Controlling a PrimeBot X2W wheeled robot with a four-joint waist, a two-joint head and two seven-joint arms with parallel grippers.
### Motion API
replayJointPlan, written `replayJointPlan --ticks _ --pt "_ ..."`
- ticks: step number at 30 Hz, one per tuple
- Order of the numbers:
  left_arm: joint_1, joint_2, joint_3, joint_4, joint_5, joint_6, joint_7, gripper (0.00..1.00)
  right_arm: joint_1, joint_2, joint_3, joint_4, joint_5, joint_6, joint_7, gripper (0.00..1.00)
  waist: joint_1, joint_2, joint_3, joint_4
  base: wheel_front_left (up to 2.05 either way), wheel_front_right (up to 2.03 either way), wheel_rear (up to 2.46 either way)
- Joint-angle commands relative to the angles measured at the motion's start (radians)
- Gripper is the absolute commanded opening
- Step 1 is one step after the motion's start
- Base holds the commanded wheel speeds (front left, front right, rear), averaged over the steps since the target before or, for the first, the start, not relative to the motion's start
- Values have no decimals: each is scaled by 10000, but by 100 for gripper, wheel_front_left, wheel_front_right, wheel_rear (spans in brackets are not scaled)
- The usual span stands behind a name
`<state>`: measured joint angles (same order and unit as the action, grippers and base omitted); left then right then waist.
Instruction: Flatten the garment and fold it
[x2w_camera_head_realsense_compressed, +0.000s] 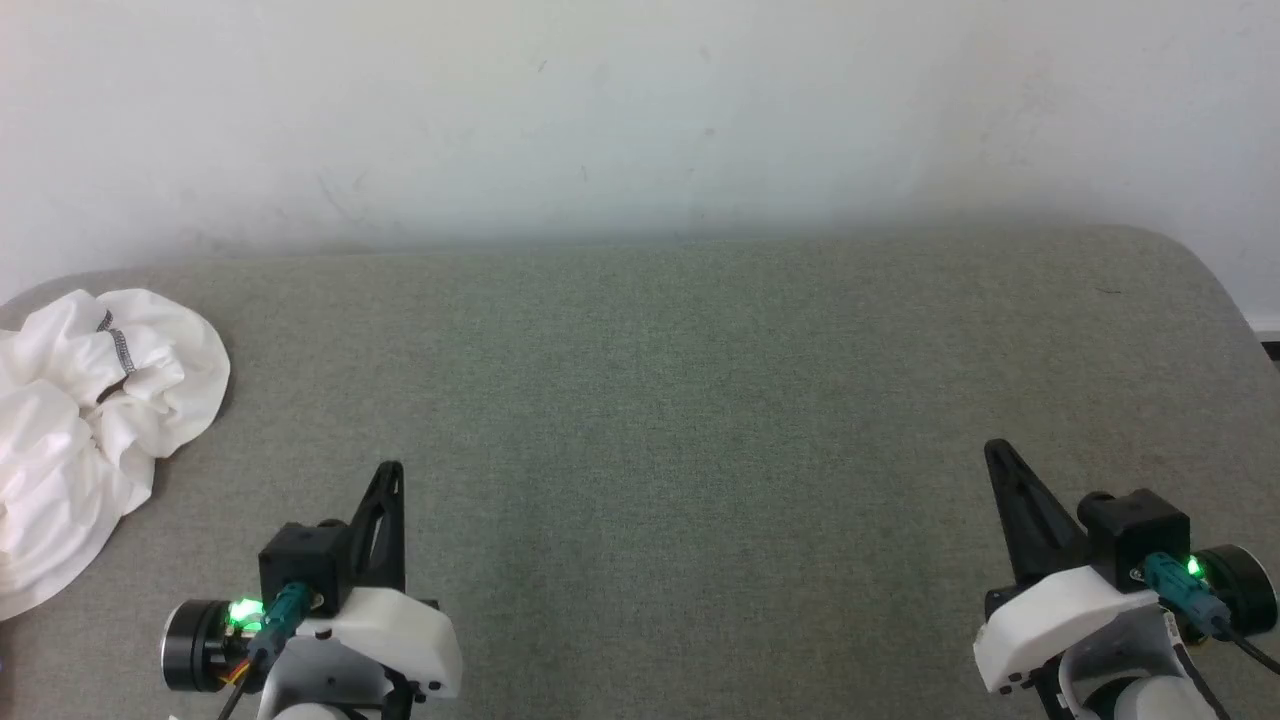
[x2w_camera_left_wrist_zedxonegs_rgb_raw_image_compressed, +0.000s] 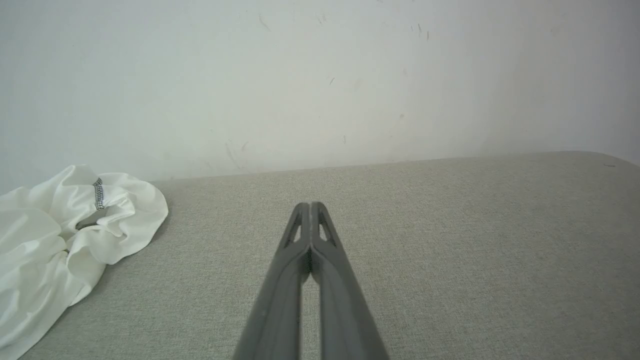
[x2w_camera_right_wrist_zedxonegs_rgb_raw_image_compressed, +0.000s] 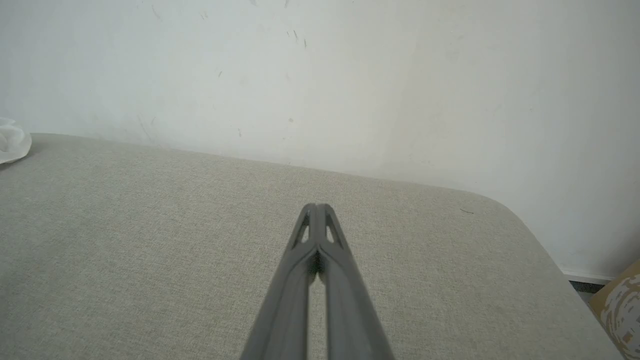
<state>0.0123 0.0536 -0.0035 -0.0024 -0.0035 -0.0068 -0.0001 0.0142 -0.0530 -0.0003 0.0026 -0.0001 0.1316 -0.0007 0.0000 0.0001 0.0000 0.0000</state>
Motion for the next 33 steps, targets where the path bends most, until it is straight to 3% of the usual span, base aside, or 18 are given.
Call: replayJointPlan --ticks 1,17,18,33 --pt "-123 -34 35 24 35 68 1 0 -142 28 3 -26 1 -9 7 0 0 -1 0 0 0 0 0" --pt "-123 -34 35 24 35 68 1 0 -142 28 3 -26 1 -9 7 0 0 -1 0 0 0 0 0" --pt "0 0 0 0 0 0 0 100 0 0 0 0 0 0 0 100 0 -1 0 0 0 0 0" --pt "132 12 19 -102 -114 -94 -203 100 105 -3 -165 -17 190 -1 -202 100 0 -1 11 14 0 0 0"
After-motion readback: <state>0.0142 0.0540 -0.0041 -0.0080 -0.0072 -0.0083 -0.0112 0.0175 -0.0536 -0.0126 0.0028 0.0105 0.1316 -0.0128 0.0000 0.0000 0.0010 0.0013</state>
